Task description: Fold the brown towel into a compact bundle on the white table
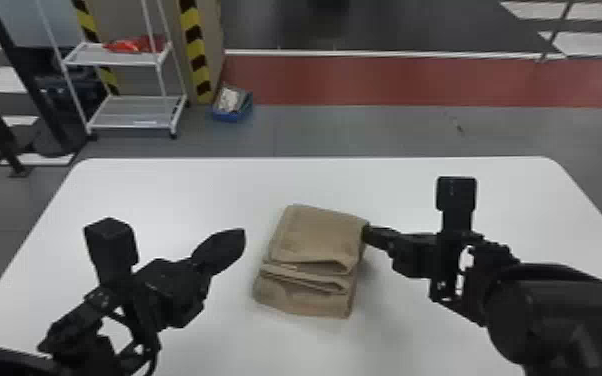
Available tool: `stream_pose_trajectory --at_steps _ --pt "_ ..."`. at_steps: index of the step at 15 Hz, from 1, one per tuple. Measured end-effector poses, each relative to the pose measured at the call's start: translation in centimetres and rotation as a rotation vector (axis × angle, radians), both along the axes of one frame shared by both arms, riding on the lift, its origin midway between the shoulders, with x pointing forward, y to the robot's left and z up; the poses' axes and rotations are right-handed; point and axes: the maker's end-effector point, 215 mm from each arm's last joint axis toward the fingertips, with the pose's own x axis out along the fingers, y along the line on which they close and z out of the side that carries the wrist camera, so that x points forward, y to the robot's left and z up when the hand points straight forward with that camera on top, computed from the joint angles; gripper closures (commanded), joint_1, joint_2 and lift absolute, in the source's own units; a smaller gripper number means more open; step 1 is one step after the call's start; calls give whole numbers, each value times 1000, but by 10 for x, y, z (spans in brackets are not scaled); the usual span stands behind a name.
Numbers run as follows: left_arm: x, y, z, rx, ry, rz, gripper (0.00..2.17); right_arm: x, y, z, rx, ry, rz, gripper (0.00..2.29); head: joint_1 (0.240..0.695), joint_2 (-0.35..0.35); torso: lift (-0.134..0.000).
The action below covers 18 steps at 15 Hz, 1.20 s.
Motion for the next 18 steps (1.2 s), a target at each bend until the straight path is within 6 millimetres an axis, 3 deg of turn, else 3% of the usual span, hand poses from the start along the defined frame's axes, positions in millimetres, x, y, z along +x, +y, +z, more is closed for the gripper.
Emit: stream_pose_trajectory --at_steps 4,7,9,11,13,16,18 --pt "1 3 -1 -4 4 4 1349 18 19 9 -18 -8 39 1959 695 50 -124" --pt "2 6 -4 -5 9 11 1349 -5 11 -7 10 31 46 1959 695 48 -124" --pt "4 5 -6 -4 12 14 1349 -21 -10 -4 47 27 27 1959 695 32 -124" --pt "4 5 -12 2 22 21 1349 -38 -38 12 84 -14 4 1959 695 3 -124" --pt "6 11 -20 13 30 45 1349 -57 -78 32 101 -88 -41 1959 695 -40 -124" --pt "8 20 -34 28 43 66 1349 -101 -146 49 125 -184 -130 1959 695 -110 -124" --pt "9 24 -44 43 57 77 1349 -132 -169 55 171 -215 -160 1959 695 -154 -124"
